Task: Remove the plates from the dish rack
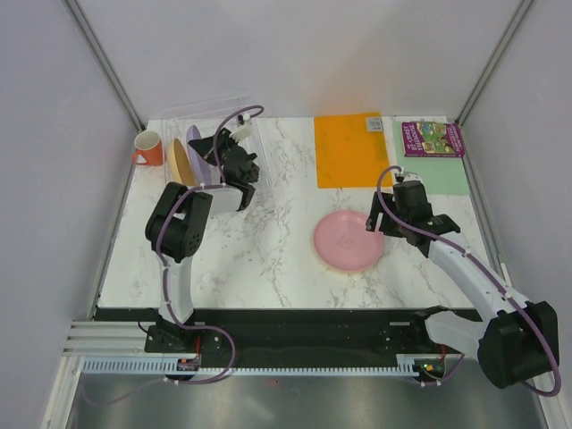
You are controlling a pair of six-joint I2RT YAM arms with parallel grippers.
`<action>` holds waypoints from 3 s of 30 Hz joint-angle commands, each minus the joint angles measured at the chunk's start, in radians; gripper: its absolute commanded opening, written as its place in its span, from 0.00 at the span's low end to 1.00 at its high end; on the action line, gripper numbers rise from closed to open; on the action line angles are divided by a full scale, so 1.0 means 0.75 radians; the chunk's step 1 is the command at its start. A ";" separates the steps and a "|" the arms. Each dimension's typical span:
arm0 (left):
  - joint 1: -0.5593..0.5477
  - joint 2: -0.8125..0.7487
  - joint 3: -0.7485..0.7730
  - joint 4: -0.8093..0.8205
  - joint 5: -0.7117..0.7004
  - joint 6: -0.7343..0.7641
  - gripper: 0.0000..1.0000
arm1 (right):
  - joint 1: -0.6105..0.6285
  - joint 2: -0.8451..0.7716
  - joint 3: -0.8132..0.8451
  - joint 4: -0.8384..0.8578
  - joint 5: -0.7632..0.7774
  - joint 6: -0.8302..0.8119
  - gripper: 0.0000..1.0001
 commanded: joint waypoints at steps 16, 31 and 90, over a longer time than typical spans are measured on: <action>0.002 0.006 0.030 0.569 0.033 0.459 0.02 | -0.008 -0.008 -0.009 0.047 -0.019 -0.021 0.83; -0.002 -0.095 0.034 0.571 0.029 0.604 0.02 | -0.006 -0.029 -0.011 0.057 -0.058 -0.027 0.83; -0.505 -1.191 -0.122 -2.045 1.385 -2.319 0.02 | 0.027 -0.223 -0.027 0.319 -0.641 0.216 0.85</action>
